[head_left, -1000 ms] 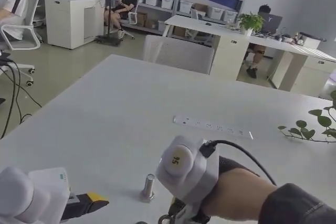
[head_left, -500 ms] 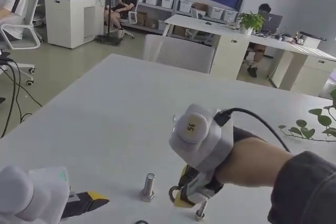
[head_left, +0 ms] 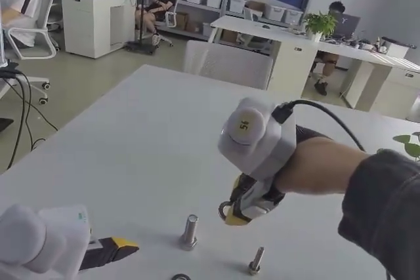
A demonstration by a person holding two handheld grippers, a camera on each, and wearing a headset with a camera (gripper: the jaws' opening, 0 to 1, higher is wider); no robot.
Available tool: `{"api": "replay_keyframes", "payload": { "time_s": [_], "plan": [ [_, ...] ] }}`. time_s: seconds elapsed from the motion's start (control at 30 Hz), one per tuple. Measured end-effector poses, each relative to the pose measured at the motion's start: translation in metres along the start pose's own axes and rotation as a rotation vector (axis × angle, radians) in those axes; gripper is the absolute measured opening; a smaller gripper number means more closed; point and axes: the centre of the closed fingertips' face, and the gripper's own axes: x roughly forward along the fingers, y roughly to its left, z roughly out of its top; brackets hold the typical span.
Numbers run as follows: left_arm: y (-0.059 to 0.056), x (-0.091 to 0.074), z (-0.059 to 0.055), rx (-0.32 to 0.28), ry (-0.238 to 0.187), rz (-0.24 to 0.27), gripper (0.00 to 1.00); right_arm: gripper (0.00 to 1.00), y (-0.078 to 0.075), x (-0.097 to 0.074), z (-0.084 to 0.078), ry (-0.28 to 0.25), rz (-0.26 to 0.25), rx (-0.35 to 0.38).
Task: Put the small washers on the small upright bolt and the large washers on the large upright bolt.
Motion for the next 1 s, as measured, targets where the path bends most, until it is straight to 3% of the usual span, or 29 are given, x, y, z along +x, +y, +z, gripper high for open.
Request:
{"api": "replay_keyframes", "payload": {
  "time_s": [0.33, 1.0],
  "plan": [
    [0.001, -0.001, -0.001, -0.005, 0.002, 0.009, 0.85, 0.23, -0.006, 0.012, 0.018, -0.003, 0.021, -0.038],
    [0.006, -0.003, -0.006, -0.02, 0.014, 0.024, 0.85, 0.23, -0.01, 0.043, 0.031, 0.021, 0.078, -0.08]
  ]
}}
